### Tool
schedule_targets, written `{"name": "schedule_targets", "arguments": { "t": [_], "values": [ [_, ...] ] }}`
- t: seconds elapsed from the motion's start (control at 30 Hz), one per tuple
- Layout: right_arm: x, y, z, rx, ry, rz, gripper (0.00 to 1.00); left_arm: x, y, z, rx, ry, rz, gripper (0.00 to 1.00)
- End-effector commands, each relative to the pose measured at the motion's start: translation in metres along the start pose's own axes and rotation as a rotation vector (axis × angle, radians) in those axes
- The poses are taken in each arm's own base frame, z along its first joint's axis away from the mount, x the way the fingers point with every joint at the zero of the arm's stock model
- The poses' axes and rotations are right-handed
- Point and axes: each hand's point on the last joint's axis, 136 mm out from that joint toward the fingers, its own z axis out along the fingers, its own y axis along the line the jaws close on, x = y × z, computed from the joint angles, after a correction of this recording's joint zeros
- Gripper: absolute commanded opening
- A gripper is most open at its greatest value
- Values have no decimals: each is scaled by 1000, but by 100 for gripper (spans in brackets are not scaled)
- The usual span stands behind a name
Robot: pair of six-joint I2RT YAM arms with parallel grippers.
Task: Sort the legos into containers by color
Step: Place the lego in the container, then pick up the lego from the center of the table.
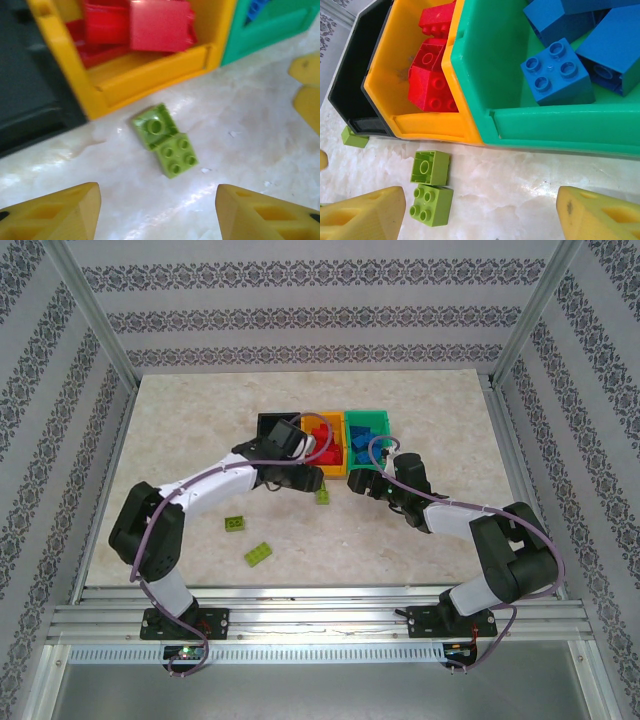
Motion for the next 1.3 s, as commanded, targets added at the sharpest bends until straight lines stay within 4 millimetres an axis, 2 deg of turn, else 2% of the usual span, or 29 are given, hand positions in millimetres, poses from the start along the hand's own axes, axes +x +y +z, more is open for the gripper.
{"name": "schedule_targets", "arguments": {
  "t": [0.0,0.23,0.37,0.8,1.07,1.27],
  "values": [
    [-8,10,1,-34,-17,-13,79,5,-13,12,21,-11,-12,63],
    [-7,12,1,-34,-16,-22,79,17,-21,34,5,39,-13,65],
    [-7,11,1,-26,-15,-28,79,21,-13,39,-59,87,-63,70],
    [-6,14,1,-31,-14,-32,80,16,-2,48,-170,133,-135,71],
    [-7,13,2,-26,-14,-34,79,15,5,60,-245,189,-132,71],
    [-6,14,2,-29,-12,-34,79,20,11,76,-288,248,-128,70]
  ]
}}
